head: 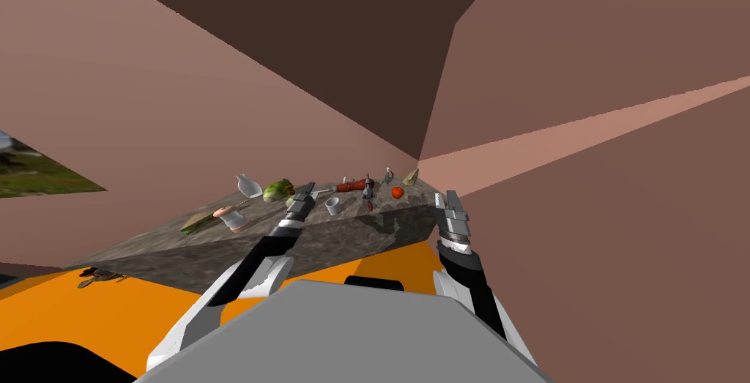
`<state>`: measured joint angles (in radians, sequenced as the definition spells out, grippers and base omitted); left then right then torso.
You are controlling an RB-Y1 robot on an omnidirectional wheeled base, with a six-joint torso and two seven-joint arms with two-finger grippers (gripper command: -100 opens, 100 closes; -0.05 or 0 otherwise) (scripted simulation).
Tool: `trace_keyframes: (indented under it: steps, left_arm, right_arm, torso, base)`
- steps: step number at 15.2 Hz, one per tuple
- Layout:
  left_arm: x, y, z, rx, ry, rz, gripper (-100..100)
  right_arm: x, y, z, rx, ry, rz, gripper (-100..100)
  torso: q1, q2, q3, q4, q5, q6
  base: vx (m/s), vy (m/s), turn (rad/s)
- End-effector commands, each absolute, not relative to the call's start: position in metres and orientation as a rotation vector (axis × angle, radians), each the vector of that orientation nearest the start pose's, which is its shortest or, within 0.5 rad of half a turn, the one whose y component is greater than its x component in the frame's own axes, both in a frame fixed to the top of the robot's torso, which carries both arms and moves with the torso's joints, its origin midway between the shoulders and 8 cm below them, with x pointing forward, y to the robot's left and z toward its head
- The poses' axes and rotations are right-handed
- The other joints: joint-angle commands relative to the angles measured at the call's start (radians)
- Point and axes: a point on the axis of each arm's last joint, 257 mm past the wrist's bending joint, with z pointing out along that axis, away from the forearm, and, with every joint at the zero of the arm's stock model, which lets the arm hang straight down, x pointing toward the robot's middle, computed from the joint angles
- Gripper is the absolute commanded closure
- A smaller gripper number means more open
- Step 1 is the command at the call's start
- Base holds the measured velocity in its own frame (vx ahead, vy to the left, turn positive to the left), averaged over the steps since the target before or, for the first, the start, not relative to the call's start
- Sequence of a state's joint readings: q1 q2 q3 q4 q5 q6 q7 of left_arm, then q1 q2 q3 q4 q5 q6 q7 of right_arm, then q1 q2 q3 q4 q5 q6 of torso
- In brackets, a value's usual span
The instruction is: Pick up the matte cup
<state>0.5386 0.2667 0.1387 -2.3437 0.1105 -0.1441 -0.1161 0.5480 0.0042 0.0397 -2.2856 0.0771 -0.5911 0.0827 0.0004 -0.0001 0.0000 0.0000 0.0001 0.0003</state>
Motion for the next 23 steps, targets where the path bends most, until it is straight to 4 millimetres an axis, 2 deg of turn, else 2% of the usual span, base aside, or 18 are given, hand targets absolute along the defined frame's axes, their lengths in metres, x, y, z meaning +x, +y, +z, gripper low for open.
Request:
trace_keyframes:
  steps: [1,8,9,11,12,19,23]
  left_arm:
    - [0.378,0.333,-0.032,-0.743,1.037,-1.005,-100]
    - [0.387,0.354,-0.063,-0.853,1.138,-0.958,-100]
    - [0.389,0.363,-0.071,-0.883,1.164,-0.948,-100]
    - [0.39,0.365,-0.079,-0.908,1.186,-0.933,-100]
    - [0.391,0.374,-0.085,-0.936,1.21,-0.924,-100]
    - [0.392,0.388,-0.111,-1.025,1.283,-0.876,-100]
    - [0.389,0.407,-0.13,-1.111,1.348,-0.838,-100]
  right_arm:
    - [0.327,-0.258,0.028,0.541,0.637,1.215,0]
    - [0.327,-0.258,0.028,0.541,0.637,1.215,0]
    - [0.327,-0.258,0.028,0.541,0.637,1.215,0]
    - [0.327,-0.258,0.028,0.541,0.637,1.215,0]
    - [0.327,-0.258,0.028,0.541,0.637,1.215,0]
    - [0.327,-0.258,0.028,0.541,0.637,1.215,0]
    - [0.327,-0.258,0.028,0.541,0.637,1.215,0]
  torso:
    - [0.0,0.0,0.0,0.0,0.0,0.0]
    - [0.0,0.0,0.0,0.0,0.0,0.0]
    - [0.0,0.0,0.0,0.0,0.0,0.0]
    - [0.0,0.0,0.0,0.0,0.0,0.0]
    - [0.0,0.0,0.0,0.0,0.0,0.0]
    - [0.0,0.0,0.0,0.0,0.0,0.0]
    - [0.0,-0.001,0.0,0.0,0.0,0.0]
  base:
    - [0.0,0.001,-0.099]
    - [0.001,0.002,-0.075]
    - [0.003,0.001,-0.099]
    - [0.003,0.003,-0.084]
    - [0.004,0.002,-0.093]
    - [0.003,0.002,-0.063]
    - [0.006,0.003,-0.103]
